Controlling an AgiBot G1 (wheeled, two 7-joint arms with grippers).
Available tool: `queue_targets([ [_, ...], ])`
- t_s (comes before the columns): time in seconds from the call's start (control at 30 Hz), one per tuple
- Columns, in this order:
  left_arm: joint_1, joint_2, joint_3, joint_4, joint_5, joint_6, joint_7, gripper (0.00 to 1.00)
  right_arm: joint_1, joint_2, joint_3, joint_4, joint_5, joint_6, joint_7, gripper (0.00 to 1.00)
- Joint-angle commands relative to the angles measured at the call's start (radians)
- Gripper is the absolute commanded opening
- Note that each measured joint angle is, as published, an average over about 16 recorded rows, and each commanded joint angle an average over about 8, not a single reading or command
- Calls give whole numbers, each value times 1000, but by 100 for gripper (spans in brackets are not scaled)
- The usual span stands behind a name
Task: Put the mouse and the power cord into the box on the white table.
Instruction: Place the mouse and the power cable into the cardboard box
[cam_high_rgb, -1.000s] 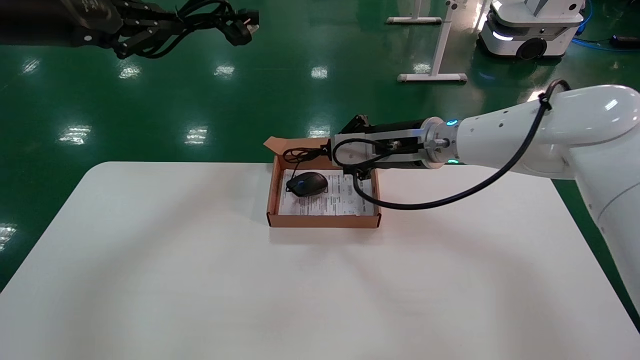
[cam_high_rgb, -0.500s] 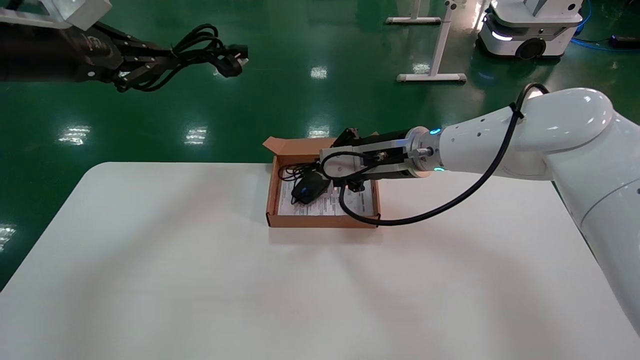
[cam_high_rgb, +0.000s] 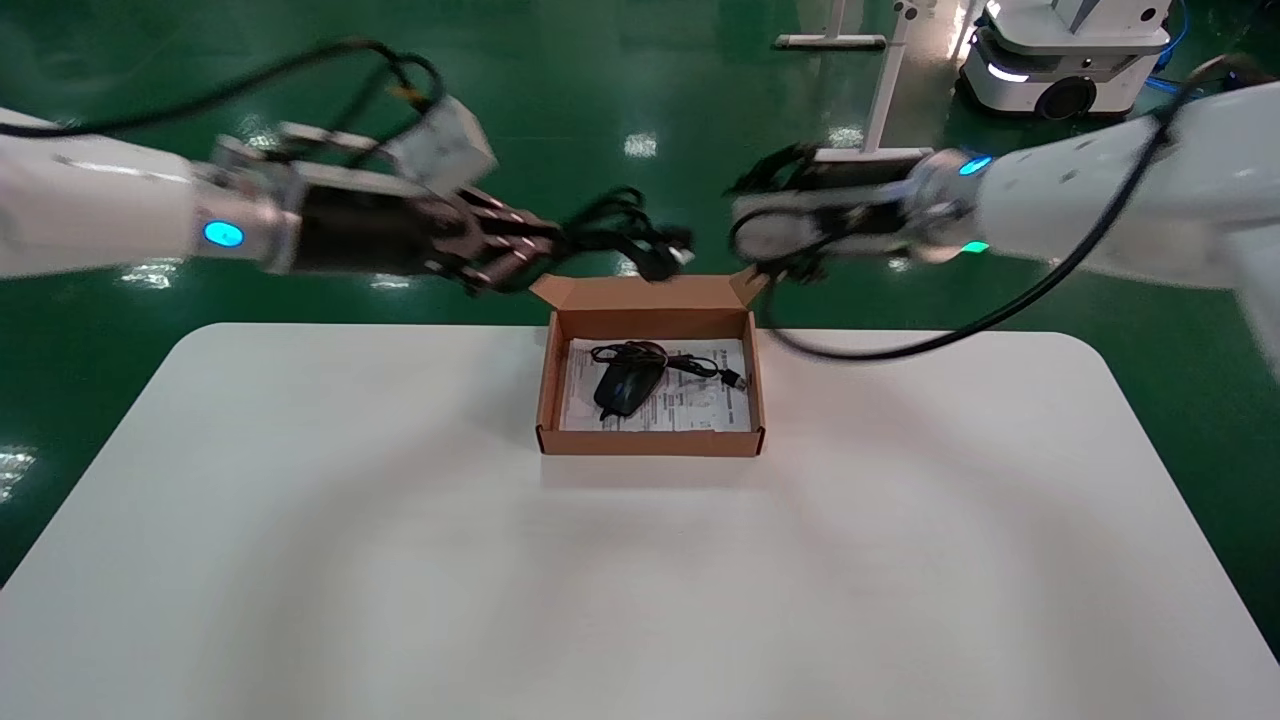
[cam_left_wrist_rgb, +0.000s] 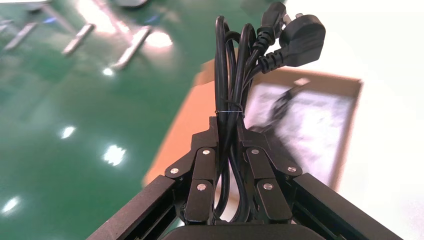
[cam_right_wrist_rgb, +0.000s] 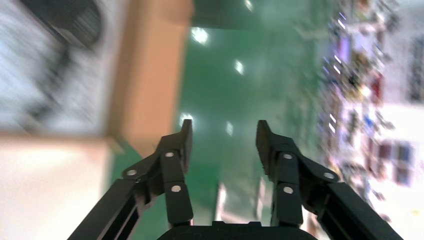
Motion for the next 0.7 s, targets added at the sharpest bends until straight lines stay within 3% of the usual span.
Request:
queue_targets([
  [0.03, 19, 53, 0, 36, -11, -2, 23, 0, 24, 26, 10, -10, 6, 16, -13, 100],
  [0.23, 65, 170, 11, 158, 1, -96, 85, 0, 59, 112, 31, -28, 26, -9, -19, 100],
  [0.4, 98, 210, 18, 193, 9, -196, 107, 3, 64, 161, 38, -42, 34, -36, -33, 100],
  [0.63, 122, 216, 30, 169, 5, -235, 103, 87, 54, 194, 45, -61, 49, -68, -30, 100],
  [0.67, 124, 217, 32, 168, 5, -237, 102, 97, 52, 198, 47, -62, 52, -72, -29, 100],
  [0.7, 125, 218, 34, 167, 4, -239, 101, 100, 50, 201, 49, -63, 55, -75, -29, 100],
])
